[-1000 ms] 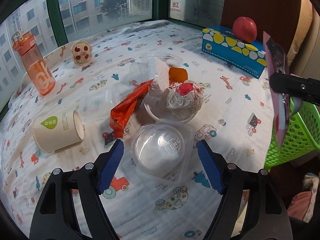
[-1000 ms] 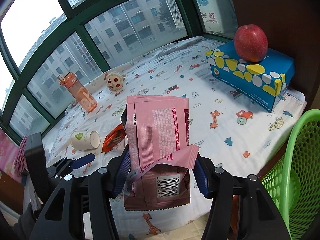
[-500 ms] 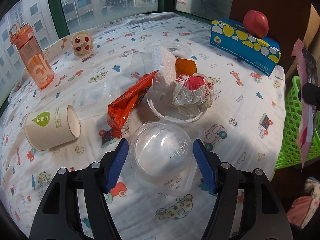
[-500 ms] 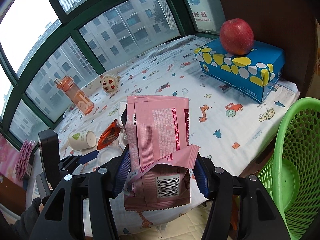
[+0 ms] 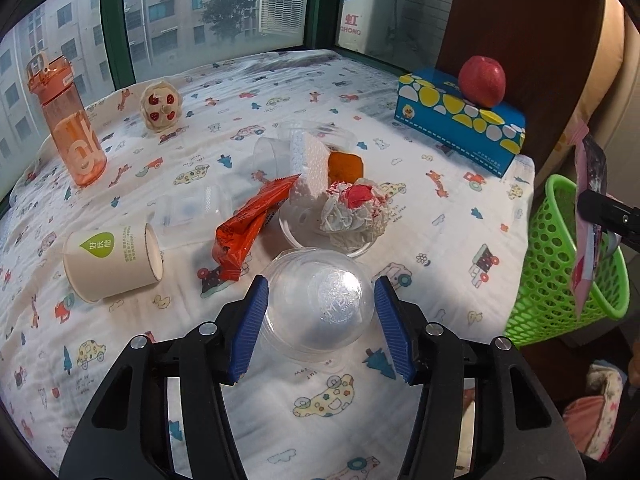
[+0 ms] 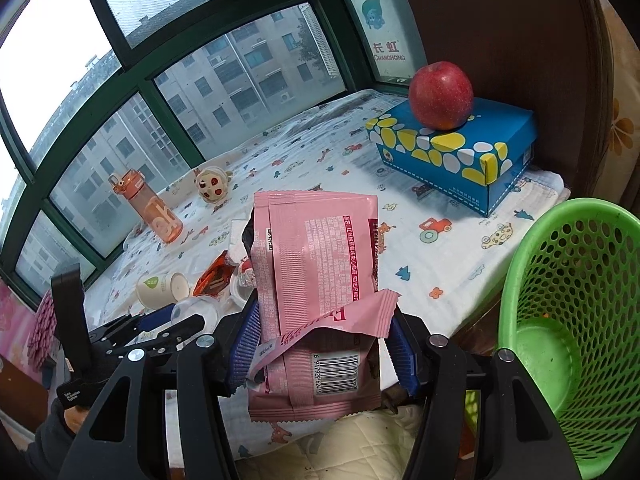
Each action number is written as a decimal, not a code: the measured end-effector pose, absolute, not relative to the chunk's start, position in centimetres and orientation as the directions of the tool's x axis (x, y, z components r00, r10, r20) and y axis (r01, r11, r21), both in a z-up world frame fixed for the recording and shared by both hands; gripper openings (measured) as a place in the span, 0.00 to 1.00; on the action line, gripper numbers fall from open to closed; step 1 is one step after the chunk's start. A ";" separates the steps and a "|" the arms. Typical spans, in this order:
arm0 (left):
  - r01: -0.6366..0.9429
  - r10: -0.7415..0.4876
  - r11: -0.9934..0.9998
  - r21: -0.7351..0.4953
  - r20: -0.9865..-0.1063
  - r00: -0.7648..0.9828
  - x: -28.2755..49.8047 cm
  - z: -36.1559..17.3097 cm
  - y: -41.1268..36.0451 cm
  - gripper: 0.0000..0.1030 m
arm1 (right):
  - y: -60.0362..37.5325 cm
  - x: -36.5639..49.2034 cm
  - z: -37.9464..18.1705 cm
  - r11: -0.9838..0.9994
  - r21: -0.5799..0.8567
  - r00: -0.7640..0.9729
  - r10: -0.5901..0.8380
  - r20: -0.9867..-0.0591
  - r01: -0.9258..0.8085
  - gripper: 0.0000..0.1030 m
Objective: Collect trash
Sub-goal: 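Carry the pink wrapper and clear lid to the green basket and release both, then return both tools to the bed above the remaining trash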
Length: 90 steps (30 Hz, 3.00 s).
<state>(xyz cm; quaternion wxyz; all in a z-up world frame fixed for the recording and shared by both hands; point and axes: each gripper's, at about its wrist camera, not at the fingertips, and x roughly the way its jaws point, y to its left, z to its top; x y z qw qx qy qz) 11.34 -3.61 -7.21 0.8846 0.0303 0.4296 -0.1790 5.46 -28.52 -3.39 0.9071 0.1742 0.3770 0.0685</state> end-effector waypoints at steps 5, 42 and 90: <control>0.387 -0.348 0.913 -0.127 -0.737 0.580 10.2 -4.7 -4.8 0.53 | -30.8 4.0 -2.4 0.937 0.345 0.735 0.200 -0.648 0.049 0.54; 0.755 -0.602 0.636 -0.159 -0.715 0.356 6.2 0.0 -29.6 0.53 | -48.6 -6.8 -3.0 0.867 0.281 0.747 -0.145 -0.649 0.412 0.77; 0.560 -0.437 0.822 -0.104 -0.746 0.503 7.5 -1.6 -20.7 0.69 | -41.0 -4.6 -2.2 0.914 0.326 0.782 0.017 -0.623 0.240 0.80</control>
